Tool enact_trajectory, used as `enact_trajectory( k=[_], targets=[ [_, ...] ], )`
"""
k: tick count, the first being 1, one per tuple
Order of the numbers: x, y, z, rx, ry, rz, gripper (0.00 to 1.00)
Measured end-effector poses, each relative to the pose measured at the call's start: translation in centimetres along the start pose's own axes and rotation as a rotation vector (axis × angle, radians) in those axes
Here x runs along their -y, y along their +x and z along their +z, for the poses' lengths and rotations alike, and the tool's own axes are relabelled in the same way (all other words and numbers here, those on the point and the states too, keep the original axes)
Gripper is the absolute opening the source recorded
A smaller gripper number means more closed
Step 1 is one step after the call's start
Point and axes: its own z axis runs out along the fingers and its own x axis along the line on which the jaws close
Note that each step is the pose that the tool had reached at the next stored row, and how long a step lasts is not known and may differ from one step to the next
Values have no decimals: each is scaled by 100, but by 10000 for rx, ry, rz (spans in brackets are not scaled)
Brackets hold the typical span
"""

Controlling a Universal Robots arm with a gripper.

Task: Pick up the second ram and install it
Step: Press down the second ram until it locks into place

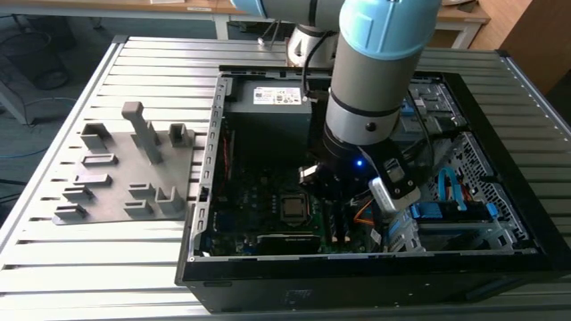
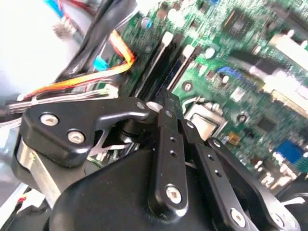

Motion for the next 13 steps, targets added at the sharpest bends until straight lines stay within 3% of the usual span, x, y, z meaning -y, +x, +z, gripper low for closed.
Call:
enact_trajectory(
  k=[4,9,13],
  targets=[
    [-105,0,-40,4,1,0,10],
    [-103,-4,-229,7,2,0,10],
    [-102,-5,-245,8,-2,1,10]
  ],
)
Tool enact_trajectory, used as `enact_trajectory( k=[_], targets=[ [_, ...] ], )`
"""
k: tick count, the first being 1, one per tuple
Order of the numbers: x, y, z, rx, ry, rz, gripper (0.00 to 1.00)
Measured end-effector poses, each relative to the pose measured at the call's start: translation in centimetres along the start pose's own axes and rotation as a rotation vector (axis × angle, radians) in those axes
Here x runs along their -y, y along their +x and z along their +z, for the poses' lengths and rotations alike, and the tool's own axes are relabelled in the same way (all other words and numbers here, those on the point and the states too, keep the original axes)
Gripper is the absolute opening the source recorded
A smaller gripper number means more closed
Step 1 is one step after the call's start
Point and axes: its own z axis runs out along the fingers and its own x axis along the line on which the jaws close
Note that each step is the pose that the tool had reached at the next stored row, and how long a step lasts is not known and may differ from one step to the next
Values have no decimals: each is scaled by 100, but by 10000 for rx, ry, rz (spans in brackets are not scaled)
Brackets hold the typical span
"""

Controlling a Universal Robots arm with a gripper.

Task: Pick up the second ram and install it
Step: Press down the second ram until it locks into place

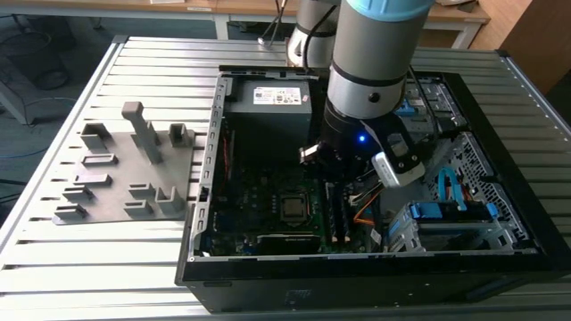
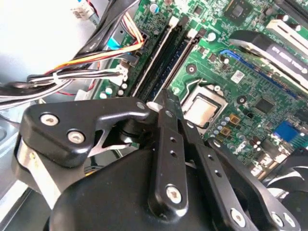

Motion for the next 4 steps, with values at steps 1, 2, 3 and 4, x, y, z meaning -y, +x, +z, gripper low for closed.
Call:
enact_trajectory(
  k=[1,2,3,4],
  targets=[
    [0,0,-1,-1,2,0,10],
    [0,0,-1,-1,2,0,10],
    [1,0,-2,-1,3,-1,10],
    [1,0,-2,-1,3,-1,10]
  ],
)
